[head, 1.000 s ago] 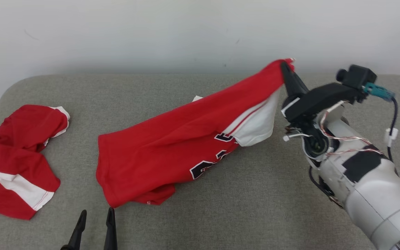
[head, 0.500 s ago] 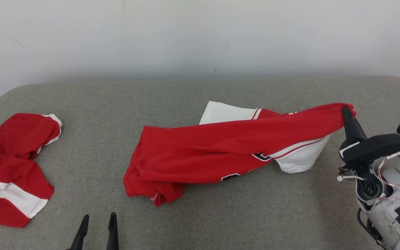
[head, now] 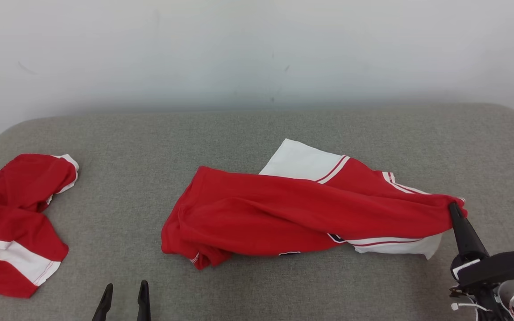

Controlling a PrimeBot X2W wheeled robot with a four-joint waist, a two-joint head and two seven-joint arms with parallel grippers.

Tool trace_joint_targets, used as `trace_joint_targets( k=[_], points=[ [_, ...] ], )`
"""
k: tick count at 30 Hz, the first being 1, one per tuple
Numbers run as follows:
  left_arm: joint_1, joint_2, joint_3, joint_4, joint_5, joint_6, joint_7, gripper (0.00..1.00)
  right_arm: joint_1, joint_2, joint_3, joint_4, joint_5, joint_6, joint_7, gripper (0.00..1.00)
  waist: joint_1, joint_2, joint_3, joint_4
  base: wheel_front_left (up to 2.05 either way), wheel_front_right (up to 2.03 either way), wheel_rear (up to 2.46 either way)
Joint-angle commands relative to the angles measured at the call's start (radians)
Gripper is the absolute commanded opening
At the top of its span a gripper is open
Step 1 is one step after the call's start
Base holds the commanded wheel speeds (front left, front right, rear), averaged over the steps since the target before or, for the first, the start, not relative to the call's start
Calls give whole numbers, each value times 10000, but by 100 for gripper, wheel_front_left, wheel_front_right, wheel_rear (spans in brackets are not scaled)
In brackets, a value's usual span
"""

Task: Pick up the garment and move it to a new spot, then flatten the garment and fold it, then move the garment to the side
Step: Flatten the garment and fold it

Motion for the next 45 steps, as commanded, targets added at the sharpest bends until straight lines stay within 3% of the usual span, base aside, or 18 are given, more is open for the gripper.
trace_joint_targets(
  k=[1,7,16,29,30,31,37,45],
  points=[
    [111,-4,11,-13,-32,-17,-34,100,149,137,-299,-103,-155,-18,168,0,1,0,45,8,0,0,0],
    [-256,-3,-183,18,-17,-16,-34,100,-791,1182,-1792,1006,-1617,-18,1018,0,1,0,284,169,0,0,0],
    [-631,-1,-406,18,68,-17,-34,100,-3776,2456,-3551,4613,-4520,-18,1192,0,1,0,827,765,0,0,0],
    [-939,-1,-462,13,46,-18,-34,100,-6151,2592,-4953,8043,-6325,-18,157,0,1,0,1359,1300,0,0,0],
    [-959,-1,-458,-1,42,-18,-34,100,-6260,2601,-5037,8275,-6388,-18,118,11,1,0,1373,1312,0,0,0],
    [-987,-1,-465,-1,39,-18,-34,100,-6354,2582,-5094,8479,-6464,-18,68,100,1,0,1380,1328,0,0,0],
    [-932,-3,-329,20,44,-18,-34,100,-6521,2516,-4856,8759,-6976,-18,-106,100,1,0,1218,1209,0,0,0],
    [-574,-3,-20,74,46,7,-34,100,-5404,2294,-3714,7742,-7933,-18,-283,100,1,0,593,702,0,0,0]
  ],
)
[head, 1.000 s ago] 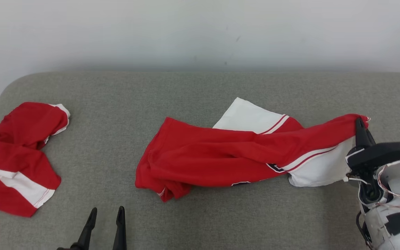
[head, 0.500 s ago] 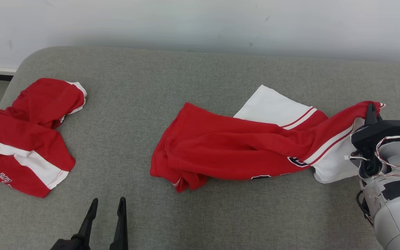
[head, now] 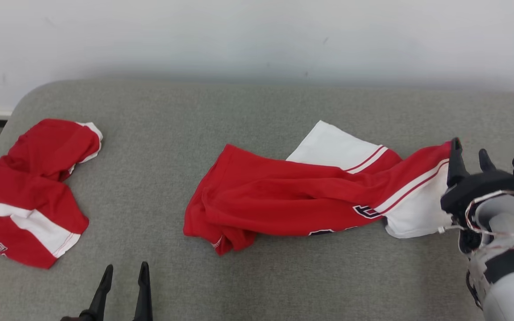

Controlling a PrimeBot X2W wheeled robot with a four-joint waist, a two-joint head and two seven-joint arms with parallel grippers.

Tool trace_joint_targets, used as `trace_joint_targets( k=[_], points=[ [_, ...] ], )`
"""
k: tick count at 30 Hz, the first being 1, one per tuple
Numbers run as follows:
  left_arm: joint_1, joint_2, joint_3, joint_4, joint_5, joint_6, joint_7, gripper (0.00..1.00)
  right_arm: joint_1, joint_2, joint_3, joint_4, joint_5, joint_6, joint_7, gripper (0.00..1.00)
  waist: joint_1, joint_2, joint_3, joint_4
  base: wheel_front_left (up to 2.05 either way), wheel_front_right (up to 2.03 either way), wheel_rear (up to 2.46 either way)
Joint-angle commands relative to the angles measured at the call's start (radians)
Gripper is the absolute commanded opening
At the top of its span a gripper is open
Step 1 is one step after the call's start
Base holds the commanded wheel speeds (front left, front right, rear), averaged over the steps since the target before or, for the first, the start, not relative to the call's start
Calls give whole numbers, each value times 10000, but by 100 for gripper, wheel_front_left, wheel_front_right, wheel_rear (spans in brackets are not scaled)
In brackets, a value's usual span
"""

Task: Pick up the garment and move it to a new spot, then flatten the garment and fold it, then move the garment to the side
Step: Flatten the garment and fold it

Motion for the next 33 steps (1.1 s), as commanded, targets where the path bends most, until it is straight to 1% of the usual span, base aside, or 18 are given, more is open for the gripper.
trace_joint_targets(
  k=[1,4,7,11,15,18,19,22,26,30,33],
  points=[
    [176,2,67,21,25,23,-34,100,477,-150,200,-369,-257,-18,-101,100,0,-1,-386,-310,0,0,0],
    [361,1,134,20,46,70,-34,100,1342,-213,411,-1193,-651,-18,-171,100,0,-1,-629,-454,0,0,0],
    [504,4,197,-1,82,135,-34,100,2403,-211,502,-2328,-1288,-18,-177,100,0,-1,-857,-612,0,0,0],
    [809,4,373,-36,114,234,-34,100,3921,191,383,-4016,-2035,-18,-169,100,0,-1,-1182,-898,0,0,0],
    [937,2,522,-186,227,208,-34,100,5189,554,335,-5732,-2820,-18,-141,100,0,-1,-1336,-1110,0,0,0],
    [888,2,647,-324,311,191,-34,100,6005,655,413,-6972,-3285,-18,6,100,0,-1,-1421,-1190,0,0,0],
    [888,2,647,-324,311,191,-34,100,6005,655,413,-6972,-3285,-18,6,100,0,-1,-1421,-1190,0,0,0],
    [792,1,701,-315,364,164,-34,100,6721,771,440,-7990,-3604,-18,262,100,0,-1,-1517,-1219,0,0,0],
    [697,2,606,-183,406,155,-34,100,7537,927,378,-8881,-3922,-18,600,100,0,-1,-1667,-1203,0,0,0],
    [730,1,421,-55,470,110,-34,100,8270,1098,325,-9480,-4160,-18,836,100,0,-1,-1793,-1202,0,0,0],
    [703,2,340,41,475,86,-34,100,8542,1209,300,-9605,-4214,-18,945,100,0,-1,-1836,-1230,0,0,0]
  ],
)
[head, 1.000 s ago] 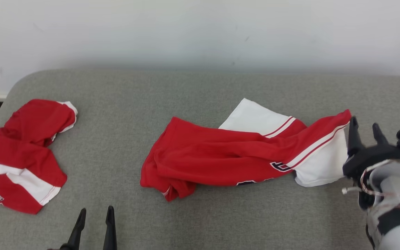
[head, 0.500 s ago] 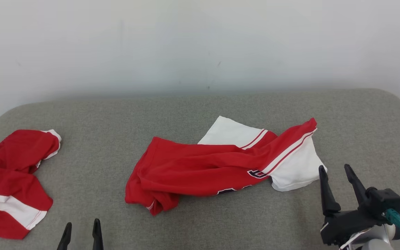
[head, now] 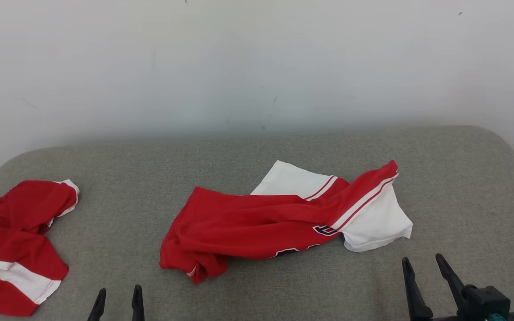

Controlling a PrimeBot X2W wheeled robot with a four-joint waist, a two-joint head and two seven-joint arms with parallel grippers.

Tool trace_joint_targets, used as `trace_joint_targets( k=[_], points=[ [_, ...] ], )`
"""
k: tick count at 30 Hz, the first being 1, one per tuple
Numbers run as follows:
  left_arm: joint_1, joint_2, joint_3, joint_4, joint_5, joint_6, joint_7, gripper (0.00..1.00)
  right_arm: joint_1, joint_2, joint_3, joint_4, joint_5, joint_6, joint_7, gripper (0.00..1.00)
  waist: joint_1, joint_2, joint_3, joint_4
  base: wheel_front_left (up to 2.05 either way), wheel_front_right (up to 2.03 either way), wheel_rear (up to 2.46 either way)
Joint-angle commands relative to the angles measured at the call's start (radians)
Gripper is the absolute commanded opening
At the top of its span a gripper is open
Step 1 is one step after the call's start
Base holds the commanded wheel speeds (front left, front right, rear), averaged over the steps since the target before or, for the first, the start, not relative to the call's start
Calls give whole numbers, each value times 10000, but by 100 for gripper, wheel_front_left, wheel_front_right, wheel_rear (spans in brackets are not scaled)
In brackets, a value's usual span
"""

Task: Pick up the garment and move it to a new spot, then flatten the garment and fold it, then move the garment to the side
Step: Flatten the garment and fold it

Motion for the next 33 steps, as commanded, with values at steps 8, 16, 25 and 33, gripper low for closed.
trace_joint_targets(
  k=[8,16,25,33],
  points=[
    [26,0,-136,89,88,-24,-34,100,248,272,-194,-73,55,-19,219,100,1,0,-12,-144,0,0,0],
    [24,0,-187,185,209,-35,-34,100,176,381,-398,-120,-171,-19,281,100,1,0,35,-176,0,0,0],
    [-121,0,-232,177,286,-65,-34,100,160,480,-489,-214,-56,-19,313,100,1,0,117,-144,0,0,0],
    [-141,0,-224,256,259,-67,-34,100,103,511,-515,-195,-18,-19,325,100,1,0,178,-140,0,0,0]
  ],
)
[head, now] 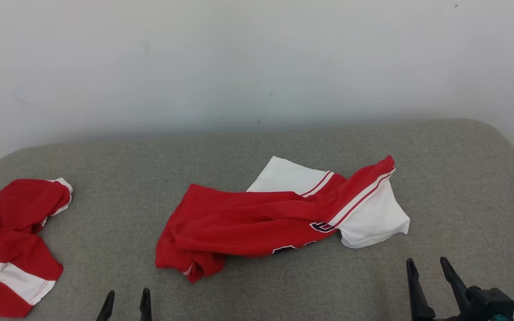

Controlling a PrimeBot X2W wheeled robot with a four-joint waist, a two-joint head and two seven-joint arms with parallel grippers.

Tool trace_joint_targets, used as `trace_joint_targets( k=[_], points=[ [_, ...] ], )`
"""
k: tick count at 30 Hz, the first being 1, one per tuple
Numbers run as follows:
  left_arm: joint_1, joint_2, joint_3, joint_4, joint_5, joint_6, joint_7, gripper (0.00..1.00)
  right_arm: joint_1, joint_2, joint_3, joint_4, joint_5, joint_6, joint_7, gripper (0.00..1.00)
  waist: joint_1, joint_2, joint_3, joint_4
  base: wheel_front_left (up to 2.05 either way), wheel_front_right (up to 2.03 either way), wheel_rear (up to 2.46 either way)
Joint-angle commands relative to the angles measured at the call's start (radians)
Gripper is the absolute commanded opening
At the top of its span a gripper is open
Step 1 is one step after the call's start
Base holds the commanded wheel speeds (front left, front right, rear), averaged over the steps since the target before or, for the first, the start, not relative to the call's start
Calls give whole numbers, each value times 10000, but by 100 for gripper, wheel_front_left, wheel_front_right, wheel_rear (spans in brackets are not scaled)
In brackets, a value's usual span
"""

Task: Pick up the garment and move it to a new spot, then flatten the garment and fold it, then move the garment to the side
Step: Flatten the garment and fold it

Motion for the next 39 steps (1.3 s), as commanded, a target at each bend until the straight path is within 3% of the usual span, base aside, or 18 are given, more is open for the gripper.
trace_joint_targets(
  k=[1,8,13,21,29,33,39],
  points=[
    [-101,0,10,64,-51,-18,-34,100,-92,18,-4,-11,26,-19,3,100,0,0,7,0,0,0,0],
    [-712,9,-168,617,-274,-41,-33,100,-533,28,-16,72,168,-19,448,100,0,0,147,10,0,0,0],
    [-1983,307,-644,1254,-378,-92,690,100,-1463,-339,-150,443,196,-19,1740,100,0,0,374,21,0,0,0],
    [-4728,342,-1056,2619,-844,-51,3489,100,-3391,-815,-99,1328,95,-19,4071,100,0,0,1124,-59,0,0,0],
    [-6971,398,-1041,4015,-1088,776,7329,100,-4976,-1203,640,2113,94,-19,5967,100,0,0,1979,-350,0,0,0],
    [-7554,544,-1244,4158,-1015,920,8779,100,-5522,-1382,1013,2299,262,-19,6370,100,0,0,2236,-400,0,0,0],
    [-7934,738,-1490,3969,-894,913,9656,100,-5847,-1481,1136,2481,423,-19,6323,100,0,0,2456,-378,0,0,0]
  ],
)
